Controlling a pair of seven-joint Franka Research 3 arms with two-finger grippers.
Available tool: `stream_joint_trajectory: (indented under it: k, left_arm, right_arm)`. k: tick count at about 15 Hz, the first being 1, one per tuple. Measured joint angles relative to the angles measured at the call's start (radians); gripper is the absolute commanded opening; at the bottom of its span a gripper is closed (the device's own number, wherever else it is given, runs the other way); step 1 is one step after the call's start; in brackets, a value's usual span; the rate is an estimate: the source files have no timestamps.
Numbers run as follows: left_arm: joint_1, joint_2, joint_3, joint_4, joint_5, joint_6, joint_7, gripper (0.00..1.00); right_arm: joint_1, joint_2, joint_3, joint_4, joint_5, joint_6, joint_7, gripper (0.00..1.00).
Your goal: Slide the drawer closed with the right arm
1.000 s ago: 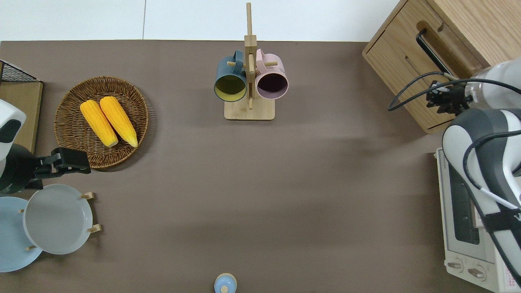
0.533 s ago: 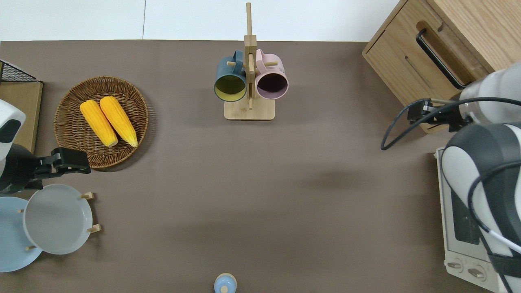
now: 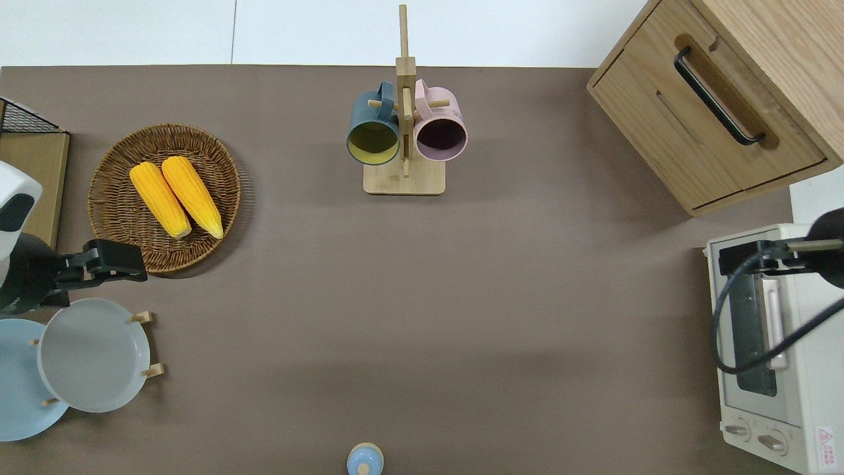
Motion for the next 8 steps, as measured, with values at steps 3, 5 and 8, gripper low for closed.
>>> stream_joint_trajectory:
  k: [3,5,8]
  left_arm:
    - [0.0,0.0,0.0,0.0,0.0,0.0,0.0,0.99]
    - [0.0,0.0,0.0,0.0,0.0,0.0,0.0,0.99]
    - [0.0,0.0,0.0,0.0,0.0,0.0,0.0,0.99]
  right_arm:
    - [-0.009,-0.01,0.0,-0.002,0.015,-0.019,-0.018,0.981]
    - [-0.009,-0.009,0.006,-0.006,0.016,-0.03,-0.018,0.981]
    - [-0.009,-0.009,0.024,-0.007,0.02,-0.036,-0.018,0.981]
